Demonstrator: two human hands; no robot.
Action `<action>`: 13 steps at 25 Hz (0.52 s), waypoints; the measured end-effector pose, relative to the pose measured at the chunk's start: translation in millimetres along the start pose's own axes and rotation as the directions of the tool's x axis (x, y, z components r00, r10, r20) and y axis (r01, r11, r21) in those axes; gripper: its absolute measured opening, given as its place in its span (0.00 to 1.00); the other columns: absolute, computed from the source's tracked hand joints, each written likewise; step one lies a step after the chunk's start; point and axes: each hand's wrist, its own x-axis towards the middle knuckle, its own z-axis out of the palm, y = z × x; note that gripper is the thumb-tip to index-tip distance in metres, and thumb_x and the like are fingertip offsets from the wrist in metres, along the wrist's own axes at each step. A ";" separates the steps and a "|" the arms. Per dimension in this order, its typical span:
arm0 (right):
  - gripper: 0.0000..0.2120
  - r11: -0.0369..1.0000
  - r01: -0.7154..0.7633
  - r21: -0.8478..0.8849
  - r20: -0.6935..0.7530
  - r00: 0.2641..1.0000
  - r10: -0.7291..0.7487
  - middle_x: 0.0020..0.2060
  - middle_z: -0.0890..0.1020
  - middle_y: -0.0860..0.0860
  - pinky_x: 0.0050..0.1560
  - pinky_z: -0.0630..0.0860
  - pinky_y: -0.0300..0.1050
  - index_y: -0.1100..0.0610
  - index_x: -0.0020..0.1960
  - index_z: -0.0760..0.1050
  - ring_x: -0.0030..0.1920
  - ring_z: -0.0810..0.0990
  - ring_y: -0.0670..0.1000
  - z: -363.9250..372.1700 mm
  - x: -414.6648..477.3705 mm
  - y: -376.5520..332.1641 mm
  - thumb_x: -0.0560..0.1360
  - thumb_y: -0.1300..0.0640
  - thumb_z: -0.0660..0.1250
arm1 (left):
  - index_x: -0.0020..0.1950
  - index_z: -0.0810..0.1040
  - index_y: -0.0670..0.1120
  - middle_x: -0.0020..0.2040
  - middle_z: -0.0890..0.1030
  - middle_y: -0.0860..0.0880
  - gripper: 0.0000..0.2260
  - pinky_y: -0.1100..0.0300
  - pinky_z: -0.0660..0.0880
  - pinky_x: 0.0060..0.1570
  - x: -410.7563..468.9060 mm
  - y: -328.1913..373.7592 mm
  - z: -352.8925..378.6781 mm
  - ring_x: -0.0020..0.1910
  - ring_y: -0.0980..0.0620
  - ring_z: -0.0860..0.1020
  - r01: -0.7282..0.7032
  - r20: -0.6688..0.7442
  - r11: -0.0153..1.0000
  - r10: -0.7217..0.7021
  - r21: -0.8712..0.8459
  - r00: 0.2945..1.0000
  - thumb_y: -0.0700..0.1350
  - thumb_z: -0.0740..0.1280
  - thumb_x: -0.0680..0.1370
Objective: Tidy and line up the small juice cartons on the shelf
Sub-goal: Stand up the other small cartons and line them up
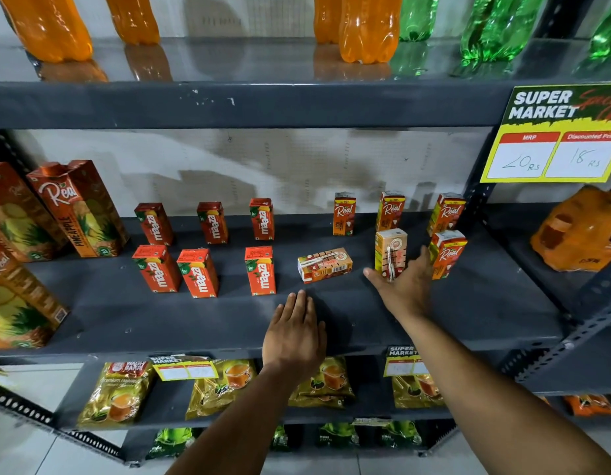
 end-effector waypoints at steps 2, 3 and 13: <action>0.52 0.994 0.104 0.023 -0.058 0.993 -0.102 0.70 0.66 0.60 0.60 0.74 0.56 0.58 0.76 0.53 0.67 0.69 0.59 -16.6 5.1 -19.6 0.64 0.36 0.74 | 0.77 0.52 0.42 0.79 0.51 0.43 0.30 0.53 0.44 0.75 0.6 0.4 0.4 0.77 0.47 0.47 0.000 -0.006 1.000 0.000 -0.001 1.000 0.57 0.39 0.80; 0.49 0.986 0.166 -0.032 -0.066 0.984 -0.168 0.68 0.68 0.60 0.59 0.74 0.55 0.58 0.74 0.57 0.66 0.71 0.59 -26.0 13.9 -32.3 0.65 0.34 0.72 | 0.77 0.52 0.42 0.79 0.51 0.43 0.30 0.52 0.44 0.75 0.8 0.3 0.7 0.77 0.47 0.47 -0.004 -0.006 1.000 0.004 0.003 1.000 0.57 0.39 0.80; 0.16 0.665 0.317 -0.676 0.439 0.899 0.018 0.41 0.77 0.56 0.36 0.70 0.44 0.63 0.54 0.78 0.43 0.78 0.55 -25.0 74.1 -97.7 0.75 0.50 0.69 | 0.77 0.50 0.42 0.79 0.49 0.44 0.29 0.53 0.43 0.74 0.8 -0.2 -1.0 0.77 0.47 0.46 0.001 0.016 1.000 0.000 -0.011 1.000 0.57 0.40 0.80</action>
